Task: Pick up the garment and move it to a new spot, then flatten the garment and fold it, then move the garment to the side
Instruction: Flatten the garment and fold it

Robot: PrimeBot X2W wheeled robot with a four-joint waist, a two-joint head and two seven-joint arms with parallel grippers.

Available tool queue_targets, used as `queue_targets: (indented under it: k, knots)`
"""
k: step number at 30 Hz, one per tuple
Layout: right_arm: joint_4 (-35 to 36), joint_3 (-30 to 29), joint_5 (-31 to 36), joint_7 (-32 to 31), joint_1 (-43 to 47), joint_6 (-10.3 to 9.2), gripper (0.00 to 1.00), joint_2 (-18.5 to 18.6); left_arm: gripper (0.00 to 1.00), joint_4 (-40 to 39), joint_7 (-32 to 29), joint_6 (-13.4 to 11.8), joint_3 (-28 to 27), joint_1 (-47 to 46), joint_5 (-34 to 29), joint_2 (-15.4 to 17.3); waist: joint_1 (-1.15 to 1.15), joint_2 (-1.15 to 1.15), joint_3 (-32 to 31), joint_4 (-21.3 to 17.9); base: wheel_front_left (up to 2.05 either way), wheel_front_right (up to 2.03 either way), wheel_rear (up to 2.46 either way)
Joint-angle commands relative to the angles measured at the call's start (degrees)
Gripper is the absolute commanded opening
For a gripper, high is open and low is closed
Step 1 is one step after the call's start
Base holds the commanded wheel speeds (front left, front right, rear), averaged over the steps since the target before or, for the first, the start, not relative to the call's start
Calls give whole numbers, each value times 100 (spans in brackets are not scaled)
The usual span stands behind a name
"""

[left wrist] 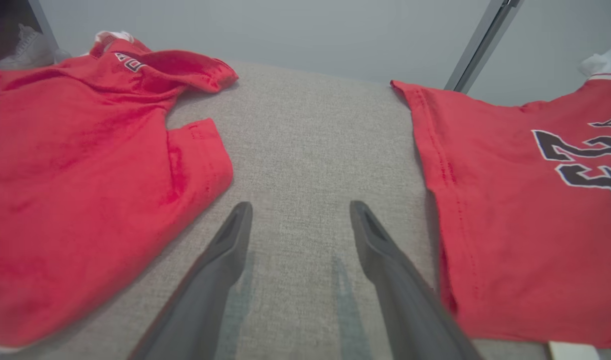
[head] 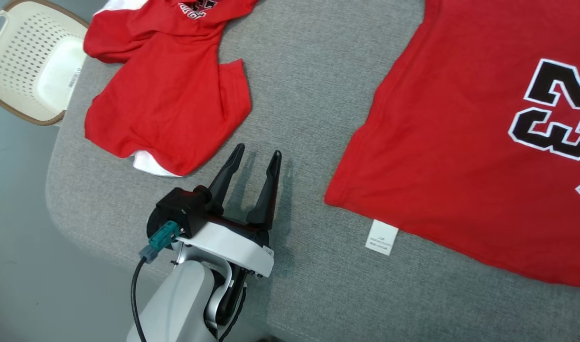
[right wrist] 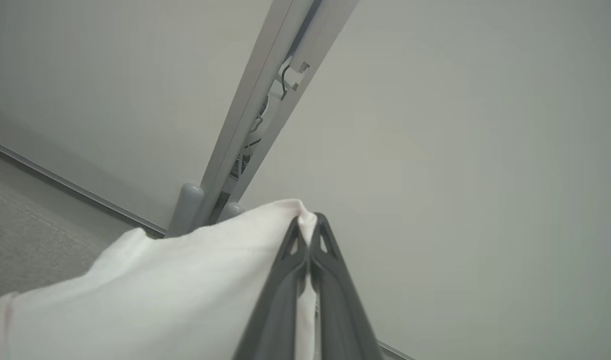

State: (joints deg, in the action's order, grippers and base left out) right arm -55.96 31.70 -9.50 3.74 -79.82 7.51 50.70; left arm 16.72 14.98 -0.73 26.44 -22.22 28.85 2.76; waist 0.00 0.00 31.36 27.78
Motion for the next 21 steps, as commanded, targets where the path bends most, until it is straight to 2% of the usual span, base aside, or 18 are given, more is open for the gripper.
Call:
queue_targets:
  k: [1, 9, 16, 21]
  knots:
    - [-208, -96, 59, 133, -119, -3, 100, 27, 100, -10, 19, -21, 14, 51, 11, 20, 0, 0, -29, 63, 0, 0, 0]
    - [-666, -83, 106, 500, 65, -3, 100, -463, 100, -8, 19, -77, -99, 76, -71, 24, 0, 0, -134, -211, 0, 0, 0]
    - [-802, -353, -381, 1062, 764, -3, 100, -1226, 100, 42, 19, -55, -439, 35, -241, 25, 0, 0, -633, -905, 0, 0, 0]
    - [-346, -697, -868, 1157, 1696, -3, 100, -1687, 100, 176, 19, -9, -761, 249, -389, 31, 0, 0, -1204, -1456, 0, 0, 0]
